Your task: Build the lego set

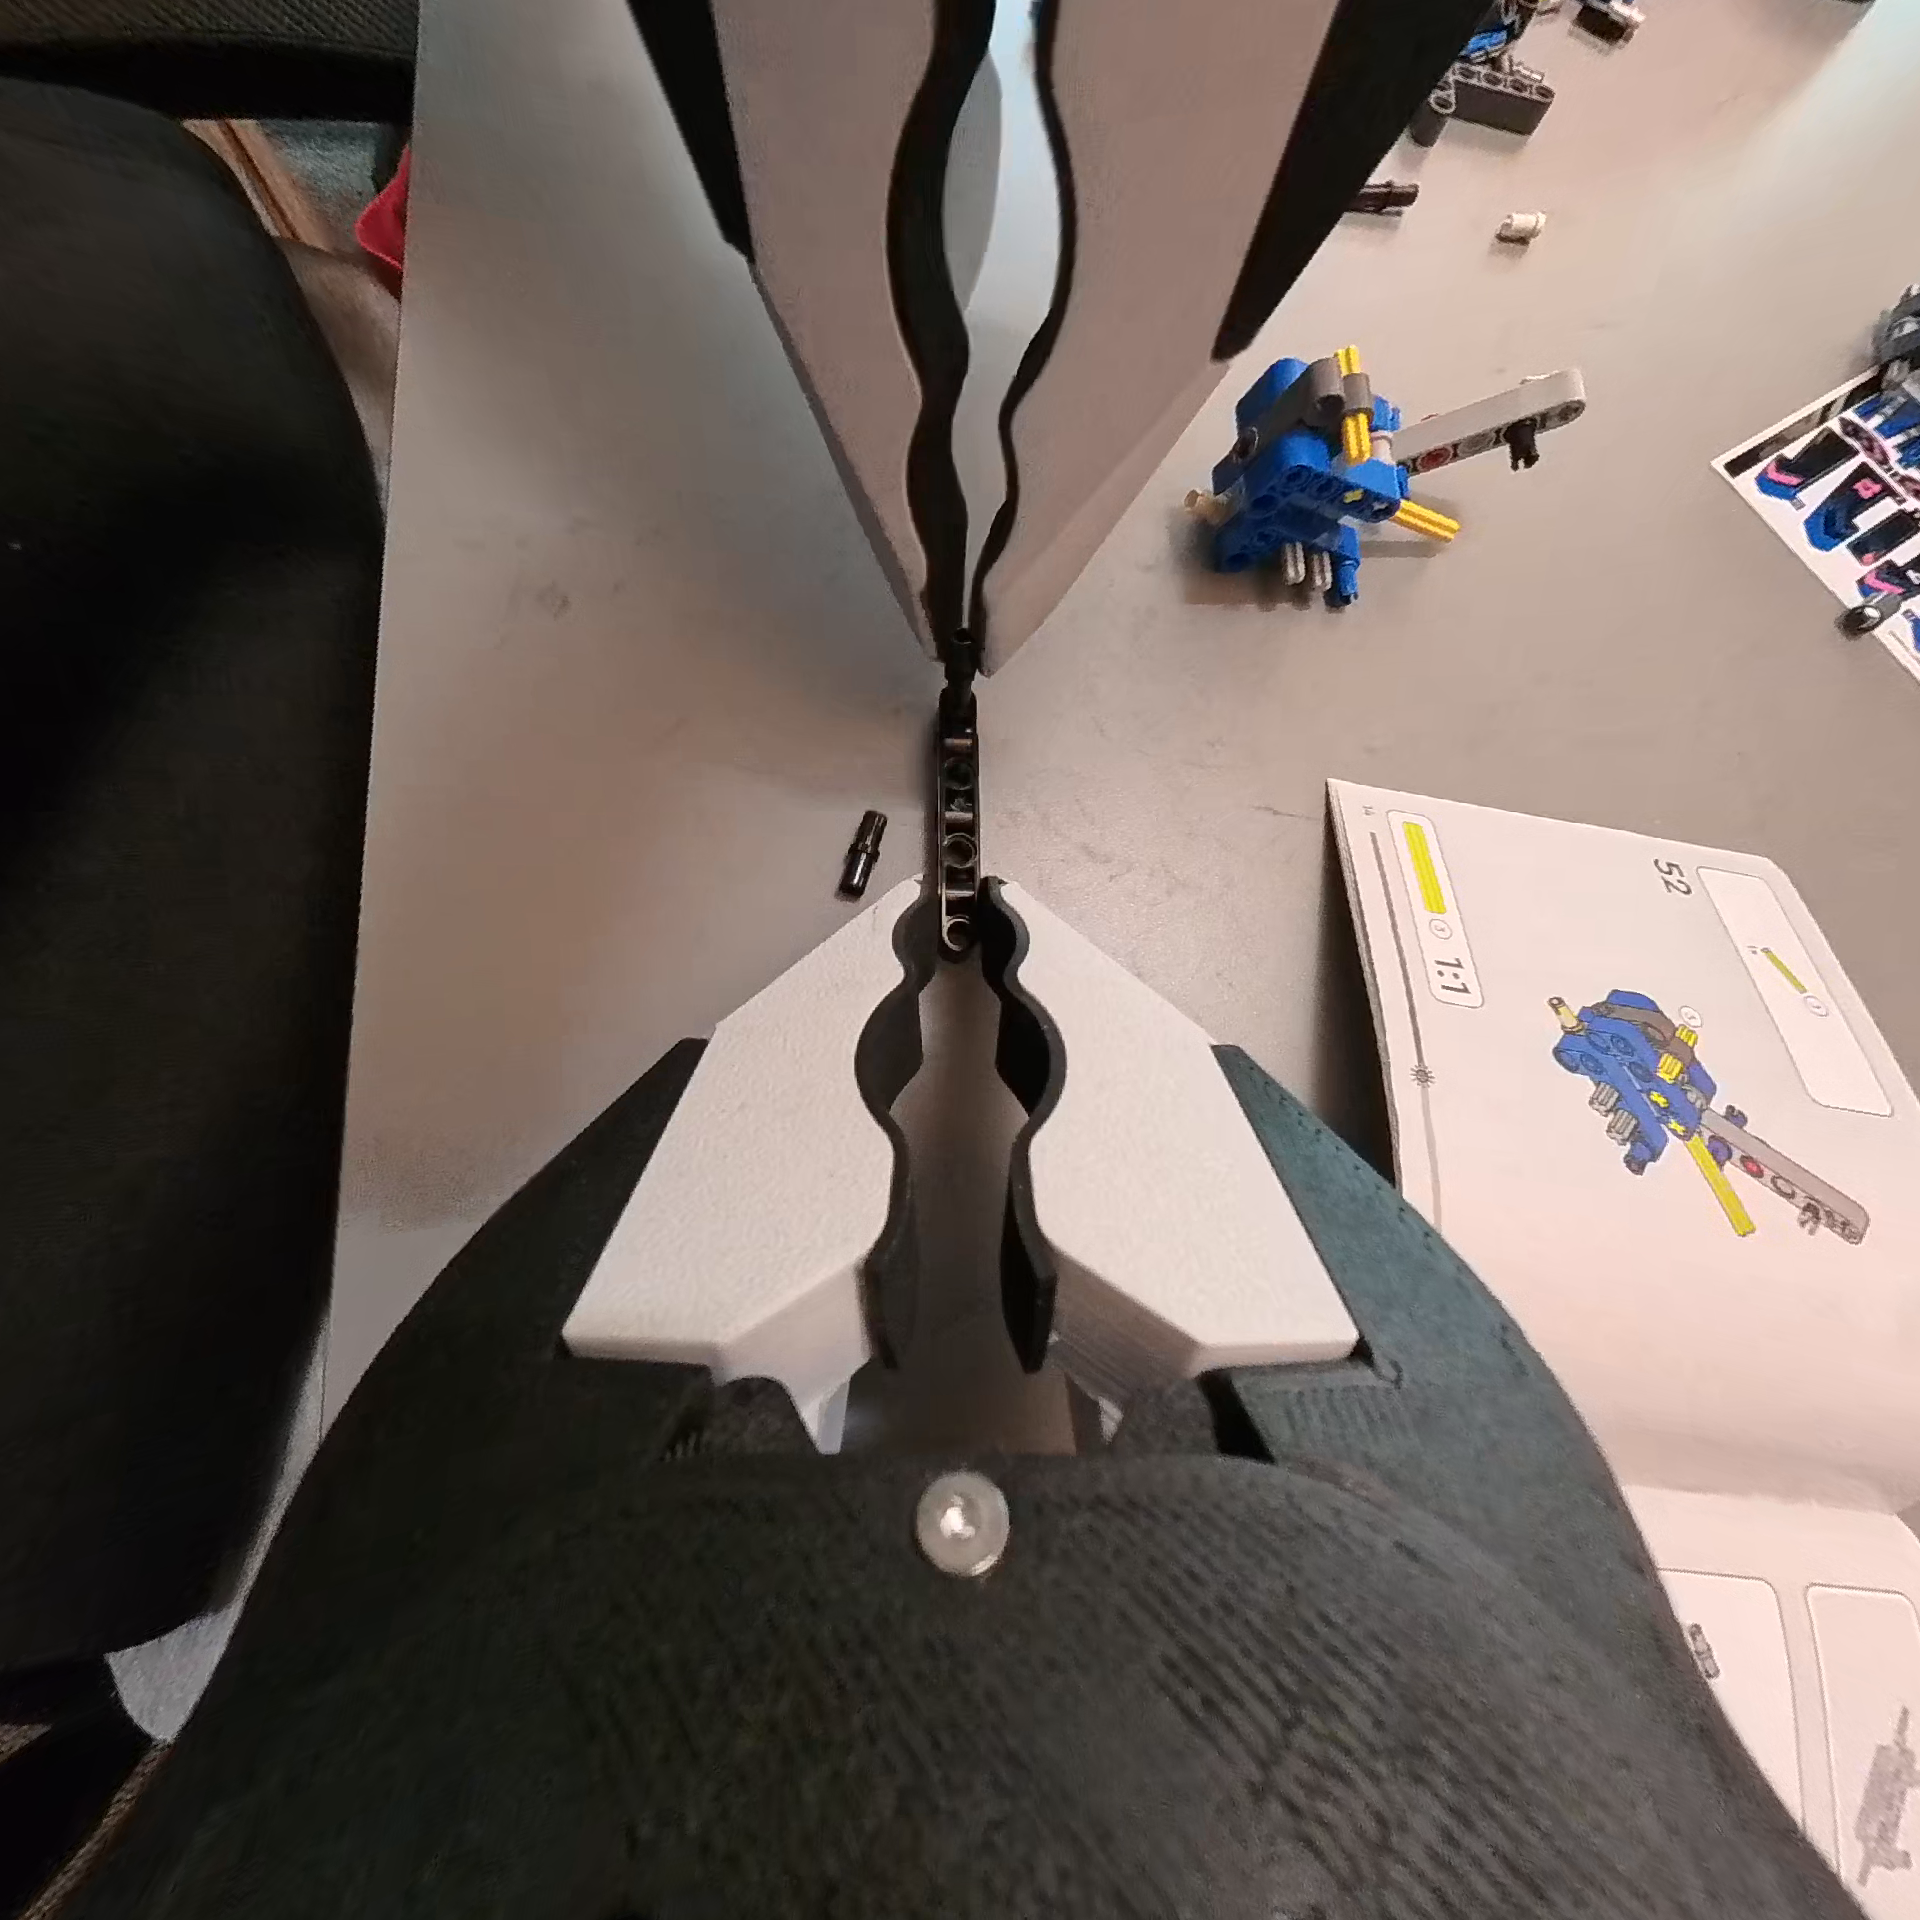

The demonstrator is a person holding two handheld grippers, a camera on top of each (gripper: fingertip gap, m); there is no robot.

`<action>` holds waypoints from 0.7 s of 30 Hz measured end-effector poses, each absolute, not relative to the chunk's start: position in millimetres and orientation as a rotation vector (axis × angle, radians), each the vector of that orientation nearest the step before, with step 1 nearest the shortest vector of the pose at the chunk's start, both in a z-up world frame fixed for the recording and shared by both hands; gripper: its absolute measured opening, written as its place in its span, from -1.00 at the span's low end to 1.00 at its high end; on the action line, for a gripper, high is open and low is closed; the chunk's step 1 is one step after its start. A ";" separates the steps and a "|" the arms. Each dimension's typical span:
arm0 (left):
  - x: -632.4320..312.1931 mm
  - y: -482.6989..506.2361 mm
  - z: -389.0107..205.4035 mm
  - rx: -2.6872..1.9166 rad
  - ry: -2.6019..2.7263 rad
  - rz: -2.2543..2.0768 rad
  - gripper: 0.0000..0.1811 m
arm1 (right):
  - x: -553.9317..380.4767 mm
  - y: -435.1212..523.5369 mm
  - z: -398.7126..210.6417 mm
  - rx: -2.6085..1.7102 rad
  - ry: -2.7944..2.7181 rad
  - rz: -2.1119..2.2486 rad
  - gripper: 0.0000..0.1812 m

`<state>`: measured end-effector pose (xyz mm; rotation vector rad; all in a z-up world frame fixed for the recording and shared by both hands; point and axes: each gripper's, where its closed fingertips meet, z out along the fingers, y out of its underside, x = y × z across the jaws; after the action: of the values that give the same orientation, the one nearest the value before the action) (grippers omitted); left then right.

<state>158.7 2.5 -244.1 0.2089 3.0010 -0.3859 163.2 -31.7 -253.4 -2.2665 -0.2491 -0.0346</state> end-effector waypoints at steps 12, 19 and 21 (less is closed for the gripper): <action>158.8 0.5 -244.5 0.250 3.075 -0.273 -1.00 | 163.2 -31.8 -253.4 -2.272 -0.230 0.009 -0.93; 157.7 0.0 -245.3 0.065 3.125 -0.310 -1.00 | 163.2 -31.8 -253.3 -2.273 -0.226 0.020 -0.93; 157.7 0.8 -245.6 0.156 3.066 -0.275 -0.99 | 163.3 -31.9 -253.2 -2.273 -0.225 0.023 -0.93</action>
<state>157.7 0.8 -245.6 0.1564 3.0655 -0.2751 163.3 -31.9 -253.2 -2.2734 -0.2248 0.0227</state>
